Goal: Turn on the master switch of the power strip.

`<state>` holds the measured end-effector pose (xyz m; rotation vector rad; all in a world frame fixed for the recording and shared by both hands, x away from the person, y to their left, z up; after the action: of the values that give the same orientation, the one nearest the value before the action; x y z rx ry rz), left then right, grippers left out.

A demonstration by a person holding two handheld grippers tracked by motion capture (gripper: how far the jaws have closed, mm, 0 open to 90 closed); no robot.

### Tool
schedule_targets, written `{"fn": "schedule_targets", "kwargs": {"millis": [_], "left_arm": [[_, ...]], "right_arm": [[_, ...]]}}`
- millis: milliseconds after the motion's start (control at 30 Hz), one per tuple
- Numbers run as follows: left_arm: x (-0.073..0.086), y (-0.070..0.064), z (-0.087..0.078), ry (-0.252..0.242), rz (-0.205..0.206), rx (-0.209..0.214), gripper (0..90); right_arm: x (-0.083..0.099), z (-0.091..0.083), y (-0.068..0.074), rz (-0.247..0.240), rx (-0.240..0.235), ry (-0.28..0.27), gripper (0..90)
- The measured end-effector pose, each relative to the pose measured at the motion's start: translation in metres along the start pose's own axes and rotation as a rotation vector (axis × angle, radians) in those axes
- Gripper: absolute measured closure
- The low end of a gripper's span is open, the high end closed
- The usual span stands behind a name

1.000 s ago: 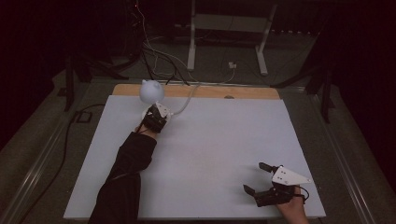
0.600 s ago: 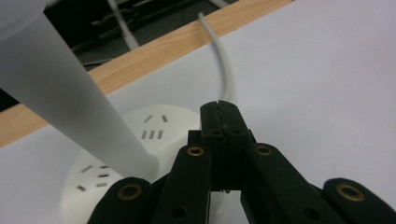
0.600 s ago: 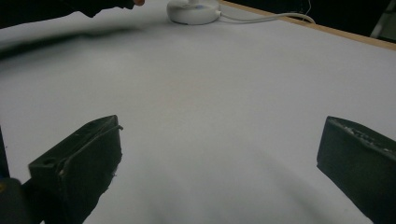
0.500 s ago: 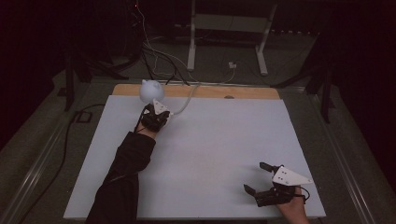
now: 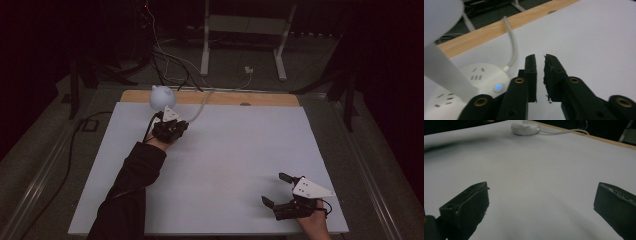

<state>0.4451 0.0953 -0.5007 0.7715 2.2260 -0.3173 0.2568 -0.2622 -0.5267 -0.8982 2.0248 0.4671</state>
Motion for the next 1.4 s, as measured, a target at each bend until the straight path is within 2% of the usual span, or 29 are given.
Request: {"fn": "schedule_targets", "kwargs": {"millis": [67, 100, 167, 200, 233, 267, 467, 567, 633, 933, 1400], "left_arm": [[0.000, -0.003, -0.003, -0.008, 0.001, 0.035, 79.0], [0.000, -0.004, -0.004, -0.009, 0.003, 0.045, 72.2], [0.001, -0.007, -0.007, -0.014, 0.005, 0.067, 67.4], [0.001, -0.008, -0.008, -0.015, 0.001, 0.082, 62.6], [0.001, -0.009, -0.009, -0.009, 0.001, 0.092, 53.3], [0.001, -0.010, -0.010, -0.005, 0.004, 0.096, 53.3], [0.001, -0.016, -0.013, 0.017, -0.009, 0.133, 23.0], [0.000, -0.020, -0.015, 0.026, 0.010, 0.190, 7.2], [-0.001, -0.022, -0.018, 0.025, 0.015, 0.210, 1.4], [-0.002, -0.030, -0.030, 0.030, 0.064, 0.223, 0.3], [0.015, -0.034, -0.061, 0.021, 0.080, 0.242, 0.3]], "right_arm": [[0.000, 0.000, 0.000, 0.000, 0.000, -0.001, 0.0], [0.000, 0.000, 0.000, 0.001, 0.000, -0.001, 0.0], [0.000, 0.001, 0.000, 0.000, 0.001, 0.000, 0.0], [0.000, 0.001, 0.000, 0.000, 0.001, 0.000, 0.0], [0.000, 0.001, 0.000, 0.000, 0.002, 0.003, 0.0], [0.000, 0.001, 0.000, 0.000, 0.002, 0.003, 0.0], [0.000, 0.002, 0.000, 0.001, 0.002, 0.005, 0.0], [0.000, 0.002, -0.001, 0.003, 0.002, 0.006, 0.0], [0.000, 0.002, 0.000, 0.002, 0.001, 0.006, 0.0], [0.000, 0.001, 0.000, 0.000, -0.001, 0.006, 0.0], [0.000, 0.002, 0.001, -0.003, -0.005, 0.009, 0.0]]}}
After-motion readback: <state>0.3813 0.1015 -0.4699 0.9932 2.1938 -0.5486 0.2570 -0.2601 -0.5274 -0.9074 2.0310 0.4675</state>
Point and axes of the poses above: each handheld gripper's, and its own axes: z roughly forward along the jaws, x roughly out of its underside, y roughly to its left, the point moved 5 cm from there along z, roughly forward along the jaws, and after that the axes turned 11 degrees about y, right-handed, at the moved point
